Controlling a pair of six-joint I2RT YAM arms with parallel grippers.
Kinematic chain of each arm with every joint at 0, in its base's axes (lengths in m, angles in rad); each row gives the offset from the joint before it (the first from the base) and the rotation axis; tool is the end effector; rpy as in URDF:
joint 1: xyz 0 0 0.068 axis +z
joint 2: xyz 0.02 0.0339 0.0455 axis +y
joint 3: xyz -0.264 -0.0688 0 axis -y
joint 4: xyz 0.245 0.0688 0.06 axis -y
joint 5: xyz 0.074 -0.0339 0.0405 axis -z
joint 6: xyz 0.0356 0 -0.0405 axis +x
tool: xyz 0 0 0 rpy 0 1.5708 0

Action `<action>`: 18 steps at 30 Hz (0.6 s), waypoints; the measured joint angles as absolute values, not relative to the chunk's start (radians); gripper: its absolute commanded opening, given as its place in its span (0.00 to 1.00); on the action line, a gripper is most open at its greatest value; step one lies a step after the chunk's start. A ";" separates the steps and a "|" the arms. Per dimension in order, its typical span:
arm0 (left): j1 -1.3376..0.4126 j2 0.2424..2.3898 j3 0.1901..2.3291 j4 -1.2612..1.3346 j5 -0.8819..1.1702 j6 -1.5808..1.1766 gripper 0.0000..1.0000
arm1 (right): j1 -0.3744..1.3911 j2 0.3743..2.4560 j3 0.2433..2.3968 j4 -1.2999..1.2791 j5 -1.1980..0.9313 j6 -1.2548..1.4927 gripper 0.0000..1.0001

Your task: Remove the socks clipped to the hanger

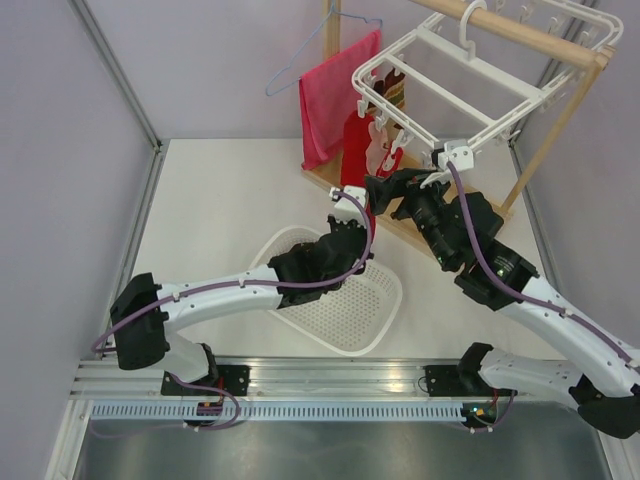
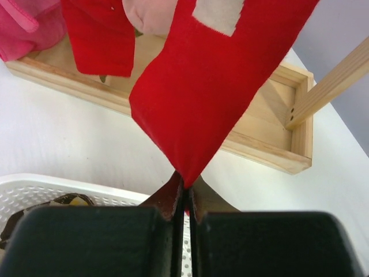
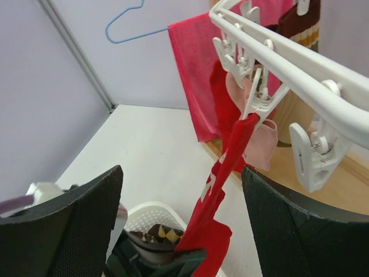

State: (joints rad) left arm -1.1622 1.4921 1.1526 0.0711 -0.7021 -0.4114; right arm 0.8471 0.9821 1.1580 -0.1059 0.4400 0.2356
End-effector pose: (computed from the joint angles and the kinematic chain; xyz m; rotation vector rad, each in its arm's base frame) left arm 0.1593 -0.3100 0.3248 0.1856 1.7912 -0.4875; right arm 0.1505 0.1474 0.4424 -0.1076 1.5276 0.5376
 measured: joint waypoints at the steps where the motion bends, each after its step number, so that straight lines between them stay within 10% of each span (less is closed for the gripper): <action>1: -1.166 1.491 1.153 0.065 -0.697 -0.411 0.02 | 0.852 0.996 1.163 -0.100 0.473 0.239 0.88; 18: -1.168 1.441 1.141 0.041 -0.641 -0.422 0.02 | 0.867 1.132 1.243 -0.089 0.789 0.239 0.93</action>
State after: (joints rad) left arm -1.1675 1.4410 1.1412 0.0410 -0.6411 -0.4221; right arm 0.8665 1.1324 1.2430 -0.0891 0.7895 0.2386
